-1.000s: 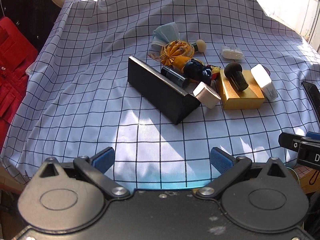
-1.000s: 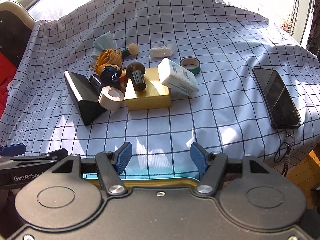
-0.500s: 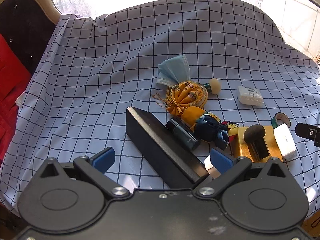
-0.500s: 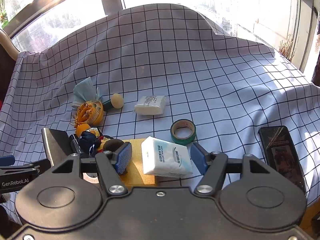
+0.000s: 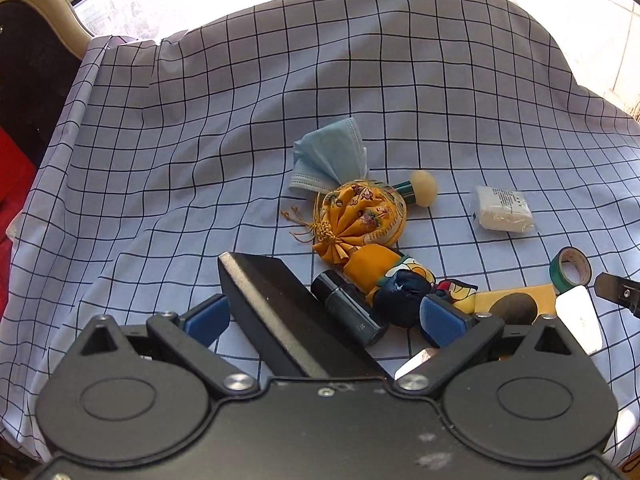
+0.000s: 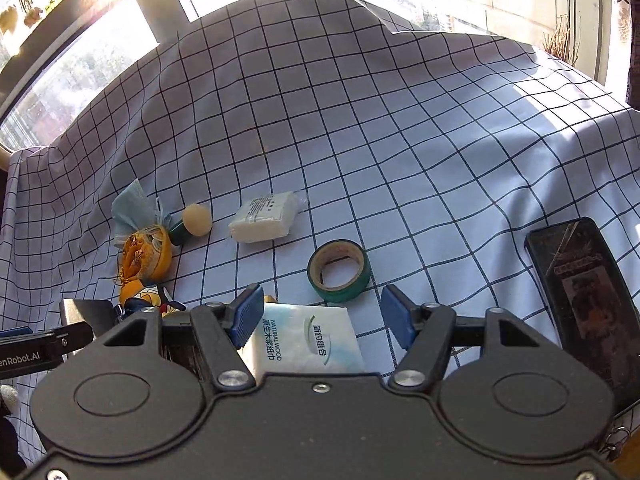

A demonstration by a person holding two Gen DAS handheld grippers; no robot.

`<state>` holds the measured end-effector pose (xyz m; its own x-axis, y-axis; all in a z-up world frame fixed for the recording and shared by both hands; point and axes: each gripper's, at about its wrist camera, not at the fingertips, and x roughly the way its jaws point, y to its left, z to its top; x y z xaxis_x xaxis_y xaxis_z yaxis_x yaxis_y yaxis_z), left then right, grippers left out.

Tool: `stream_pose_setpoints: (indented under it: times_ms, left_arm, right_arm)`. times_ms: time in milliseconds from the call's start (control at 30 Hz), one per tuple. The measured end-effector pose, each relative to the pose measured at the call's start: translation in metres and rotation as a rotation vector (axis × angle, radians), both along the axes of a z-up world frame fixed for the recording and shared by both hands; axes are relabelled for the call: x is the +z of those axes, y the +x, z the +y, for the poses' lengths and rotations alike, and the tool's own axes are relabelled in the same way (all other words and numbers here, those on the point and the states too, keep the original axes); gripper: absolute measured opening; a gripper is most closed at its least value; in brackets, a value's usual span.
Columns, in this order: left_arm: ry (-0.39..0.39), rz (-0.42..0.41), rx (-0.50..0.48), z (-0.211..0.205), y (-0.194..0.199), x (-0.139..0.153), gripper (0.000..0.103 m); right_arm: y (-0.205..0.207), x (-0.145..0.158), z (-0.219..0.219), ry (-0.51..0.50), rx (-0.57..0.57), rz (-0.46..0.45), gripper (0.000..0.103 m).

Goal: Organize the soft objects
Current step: 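Reach the left tool to the orange embroidered pouch while the right tool reaches the green tape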

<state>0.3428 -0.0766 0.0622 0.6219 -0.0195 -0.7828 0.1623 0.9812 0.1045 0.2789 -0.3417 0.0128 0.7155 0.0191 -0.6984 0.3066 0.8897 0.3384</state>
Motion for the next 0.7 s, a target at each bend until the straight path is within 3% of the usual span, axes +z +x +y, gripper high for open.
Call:
stream_pose_setpoints:
  times_ms: [500,700]
  left_arm:
    - [0.004,0.120,-0.011,-0.035,0.100,-0.031,0.102]
    - [0.067,0.149,-0.024,-0.048,0.116,-0.051,0.102]
  right_arm:
    - [0.004,-0.007,-0.004,-0.009,-0.010,0.024,0.062]
    - [0.005,-0.007,-0.003,-0.009,0.001,0.027,0.062]
